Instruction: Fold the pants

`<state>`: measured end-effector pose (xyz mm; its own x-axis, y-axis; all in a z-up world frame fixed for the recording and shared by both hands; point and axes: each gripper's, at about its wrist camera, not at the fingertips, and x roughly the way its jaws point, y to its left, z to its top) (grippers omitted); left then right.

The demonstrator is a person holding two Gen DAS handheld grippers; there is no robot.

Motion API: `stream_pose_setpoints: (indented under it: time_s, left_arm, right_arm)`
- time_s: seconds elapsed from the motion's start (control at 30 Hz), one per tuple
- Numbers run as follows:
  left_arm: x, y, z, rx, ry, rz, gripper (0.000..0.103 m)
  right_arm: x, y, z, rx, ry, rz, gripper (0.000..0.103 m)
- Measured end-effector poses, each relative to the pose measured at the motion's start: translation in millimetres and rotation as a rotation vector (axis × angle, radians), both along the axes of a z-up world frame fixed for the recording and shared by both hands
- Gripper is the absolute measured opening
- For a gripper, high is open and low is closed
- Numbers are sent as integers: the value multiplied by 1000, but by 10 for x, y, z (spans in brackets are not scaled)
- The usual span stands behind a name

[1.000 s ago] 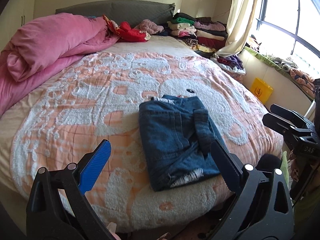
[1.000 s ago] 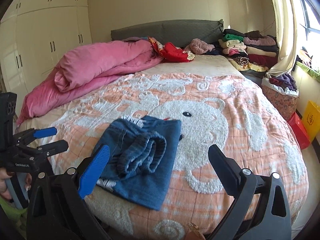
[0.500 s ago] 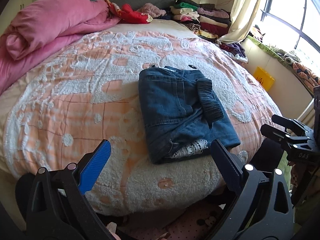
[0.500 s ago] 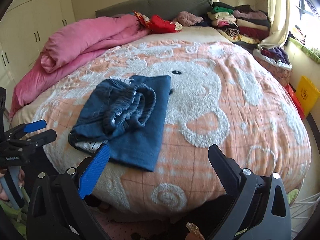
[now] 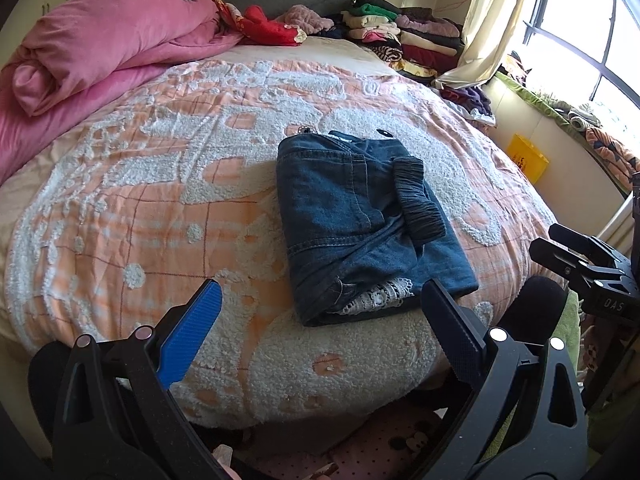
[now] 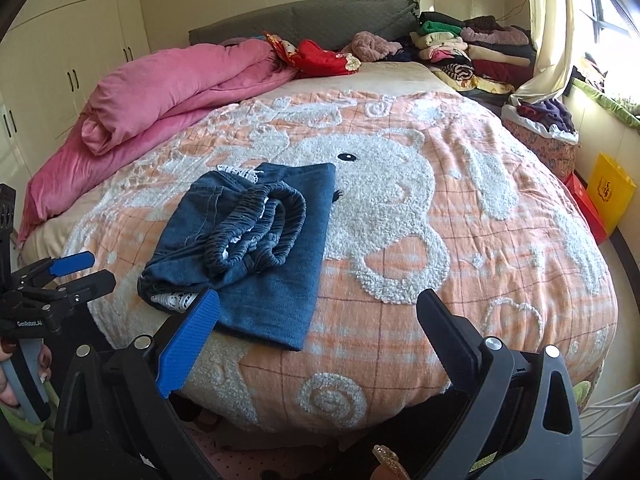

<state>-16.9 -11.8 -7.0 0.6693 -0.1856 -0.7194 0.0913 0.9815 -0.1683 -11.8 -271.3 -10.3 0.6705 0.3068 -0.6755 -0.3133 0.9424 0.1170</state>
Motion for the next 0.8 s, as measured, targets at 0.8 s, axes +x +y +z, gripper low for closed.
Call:
stream_pose_setpoints:
  time_s: [0.8]
  left_arm:
    - [-6,15,59,25,-3,21,93]
  right_arm:
    - [-10,-11,-4,-3,0,-9,98]
